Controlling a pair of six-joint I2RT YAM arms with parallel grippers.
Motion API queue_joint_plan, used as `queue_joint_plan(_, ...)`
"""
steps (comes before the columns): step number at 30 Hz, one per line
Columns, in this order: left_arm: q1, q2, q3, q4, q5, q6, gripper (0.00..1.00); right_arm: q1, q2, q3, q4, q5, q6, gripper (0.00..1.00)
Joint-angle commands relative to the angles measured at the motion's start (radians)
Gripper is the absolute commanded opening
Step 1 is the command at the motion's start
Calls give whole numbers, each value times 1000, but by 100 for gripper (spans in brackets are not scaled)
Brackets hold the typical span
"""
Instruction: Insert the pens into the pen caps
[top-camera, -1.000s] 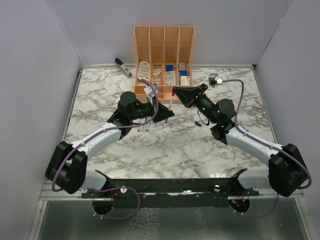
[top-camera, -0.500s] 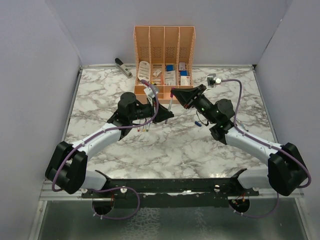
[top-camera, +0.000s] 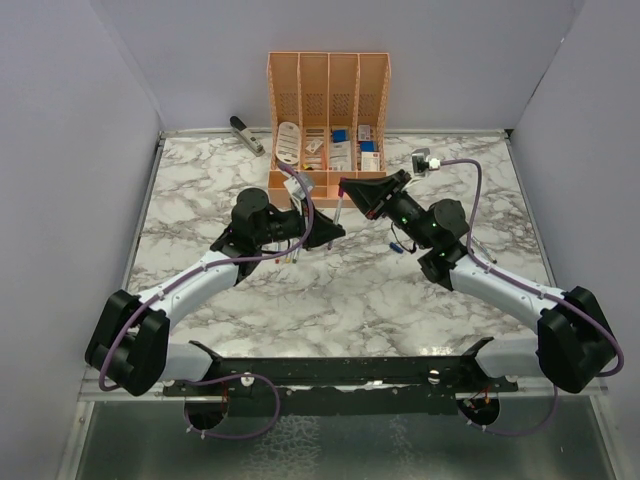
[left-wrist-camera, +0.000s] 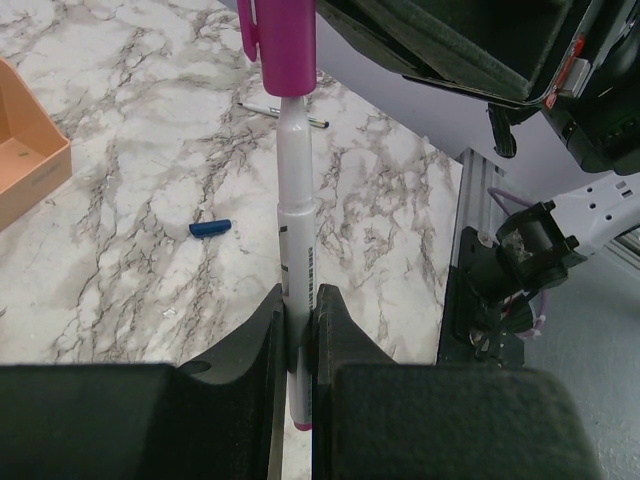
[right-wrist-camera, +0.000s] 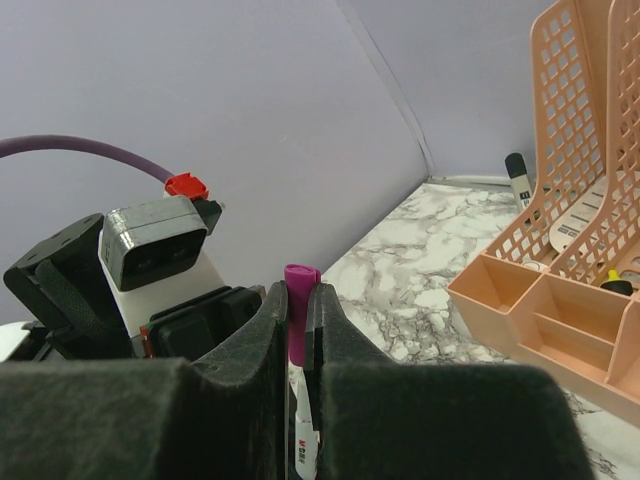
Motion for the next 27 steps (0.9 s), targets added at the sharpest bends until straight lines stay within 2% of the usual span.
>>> queue_joint_plan(1, 12, -42, 4, 81, -47, 11, 0, 23, -8, -6, -62, -36, -22, 1)
queue_joint_plan(27, 19, -50, 8, 81, -26, 26, 0, 23, 7, 17, -63, 11, -78, 1)
